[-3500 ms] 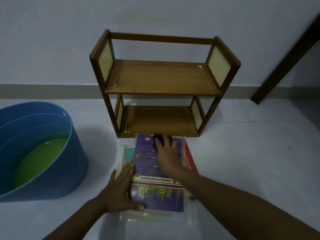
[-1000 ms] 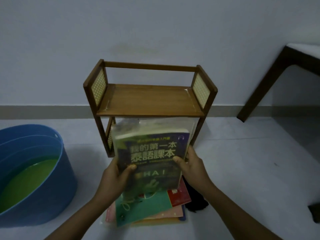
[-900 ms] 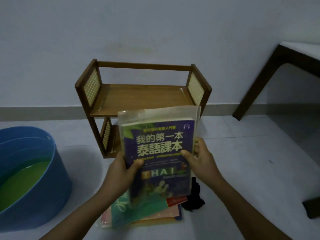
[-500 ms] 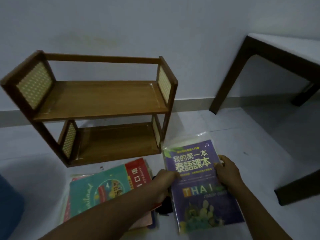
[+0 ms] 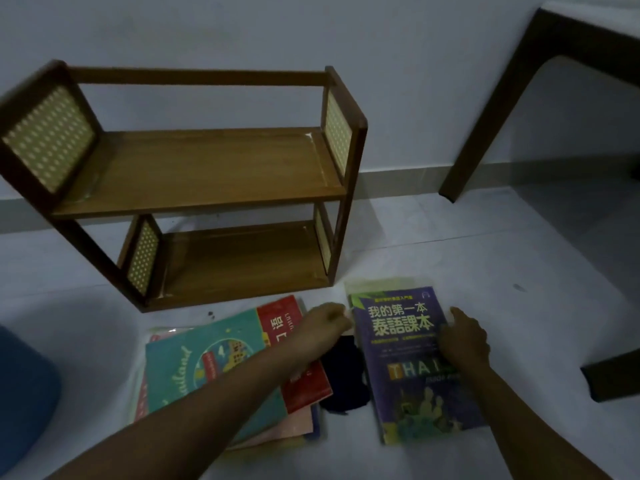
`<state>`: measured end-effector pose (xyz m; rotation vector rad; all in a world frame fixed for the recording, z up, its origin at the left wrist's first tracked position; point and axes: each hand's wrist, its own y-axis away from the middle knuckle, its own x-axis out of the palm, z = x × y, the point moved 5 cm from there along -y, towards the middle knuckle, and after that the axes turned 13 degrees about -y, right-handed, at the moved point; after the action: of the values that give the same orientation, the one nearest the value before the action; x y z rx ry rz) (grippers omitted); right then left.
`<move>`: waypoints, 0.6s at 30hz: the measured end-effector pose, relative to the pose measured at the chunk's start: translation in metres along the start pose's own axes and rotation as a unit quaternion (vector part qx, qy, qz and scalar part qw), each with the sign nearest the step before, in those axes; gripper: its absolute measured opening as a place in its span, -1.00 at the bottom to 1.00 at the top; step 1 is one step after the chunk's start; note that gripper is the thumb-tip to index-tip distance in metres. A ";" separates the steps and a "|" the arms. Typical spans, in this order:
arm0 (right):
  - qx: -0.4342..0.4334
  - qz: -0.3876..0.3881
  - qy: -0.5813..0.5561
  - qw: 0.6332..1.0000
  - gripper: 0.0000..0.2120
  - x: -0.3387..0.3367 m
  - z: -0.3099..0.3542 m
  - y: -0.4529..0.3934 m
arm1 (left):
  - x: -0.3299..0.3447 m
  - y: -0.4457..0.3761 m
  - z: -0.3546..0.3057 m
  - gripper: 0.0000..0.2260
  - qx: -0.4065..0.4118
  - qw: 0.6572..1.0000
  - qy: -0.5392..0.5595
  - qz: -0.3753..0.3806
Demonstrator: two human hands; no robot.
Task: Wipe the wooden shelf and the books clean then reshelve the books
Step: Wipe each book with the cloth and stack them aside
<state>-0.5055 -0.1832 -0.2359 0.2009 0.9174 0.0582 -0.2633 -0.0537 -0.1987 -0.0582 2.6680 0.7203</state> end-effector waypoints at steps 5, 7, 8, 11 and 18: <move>-0.285 0.290 0.007 0.914 -0.10 0.081 0.058 0.087 | -0.089 0.050 0.069 -0.22 0.096 0.942 -0.305 -0.105; -0.316 0.336 0.122 0.879 -0.01 0.113 0.057 0.107 | -0.115 0.067 0.112 0.12 0.020 0.907 -0.409 -0.099; -0.325 0.325 0.155 0.875 0.01 0.122 0.058 0.112 | -0.126 0.078 0.132 0.21 -0.011 0.894 -0.438 -0.092; -0.330 0.260 0.098 0.902 -0.23 0.128 0.067 0.116 | -0.146 0.109 0.180 0.27 -0.048 0.888 -0.451 -0.073; -0.294 0.114 -0.089 0.945 -0.58 0.091 0.149 0.114 | -0.146 0.142 0.221 0.26 -0.024 0.886 -0.463 -0.033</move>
<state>-0.3282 -0.0810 -0.1965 -0.2429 0.6578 0.5145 -0.0709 0.1705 -0.2540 0.1479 1.7205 0.5819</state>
